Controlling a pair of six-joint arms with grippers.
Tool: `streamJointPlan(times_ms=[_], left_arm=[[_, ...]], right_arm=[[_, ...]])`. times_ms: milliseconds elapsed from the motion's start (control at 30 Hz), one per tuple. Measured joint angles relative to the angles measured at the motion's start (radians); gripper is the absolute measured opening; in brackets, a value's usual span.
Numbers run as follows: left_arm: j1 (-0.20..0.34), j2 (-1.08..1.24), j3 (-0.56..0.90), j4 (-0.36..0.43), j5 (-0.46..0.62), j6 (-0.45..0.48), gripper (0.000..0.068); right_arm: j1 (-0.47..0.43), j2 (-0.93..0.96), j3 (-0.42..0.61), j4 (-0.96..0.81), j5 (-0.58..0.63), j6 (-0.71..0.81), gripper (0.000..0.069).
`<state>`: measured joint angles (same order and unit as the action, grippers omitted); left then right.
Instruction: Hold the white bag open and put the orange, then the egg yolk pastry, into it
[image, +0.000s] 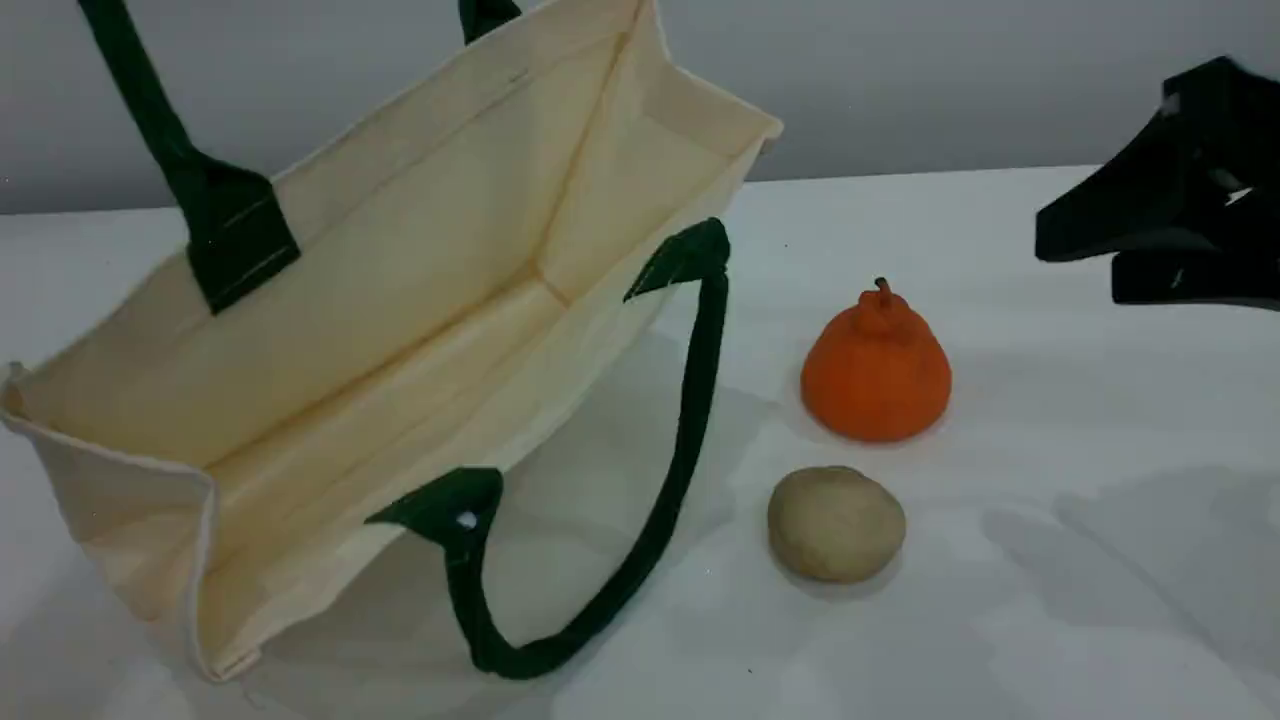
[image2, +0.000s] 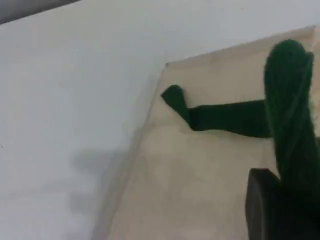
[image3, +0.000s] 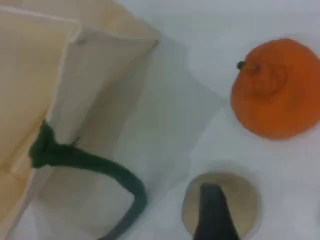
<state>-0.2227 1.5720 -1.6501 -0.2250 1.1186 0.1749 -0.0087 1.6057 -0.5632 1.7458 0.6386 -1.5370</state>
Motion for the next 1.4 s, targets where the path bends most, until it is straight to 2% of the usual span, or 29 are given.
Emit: streamJointPlan(times_ms=[300, 500, 733, 833, 1100, 1267, 1400], left_arm=[[0.0, 0.0, 0.001, -0.04, 0.017, 0.002, 0.008], [0.0, 0.0, 0.001, -0.04, 0.017, 0.002, 0.008], [0.0, 0.0, 0.001, -0.038, 0.015, 0.002, 0.008], [0.0, 0.0, 0.001, -0.037, 0.015, 0.002, 0.008], [0.0, 0.0, 0.001, -0.036, 0.015, 0.003, 0.008], [0.0, 0.0, 0.001, -0.036, 0.016, 0.003, 0.008], [0.0, 0.0, 0.001, -0.036, 0.018, 0.003, 0.008]], right_arm=[[0.001, 0.117, -0.109, -0.001, 0.014, 0.001, 0.0419], [0.076, 0.222, -0.191, 0.0, -0.034, 0.002, 0.0419], [0.173, 0.296, -0.295, 0.001, -0.267, 0.0, 0.0419], [0.198, 0.318, -0.337, 0.002, -0.321, -0.029, 0.0419], [0.21, 0.412, -0.424, 0.0, -0.342, -0.032, 0.0419], [0.21, 0.47, -0.462, -0.004, -0.263, -0.033, 0.0419], [0.21, 0.52, -0.49, -0.003, -0.262, -0.033, 0.0419]])
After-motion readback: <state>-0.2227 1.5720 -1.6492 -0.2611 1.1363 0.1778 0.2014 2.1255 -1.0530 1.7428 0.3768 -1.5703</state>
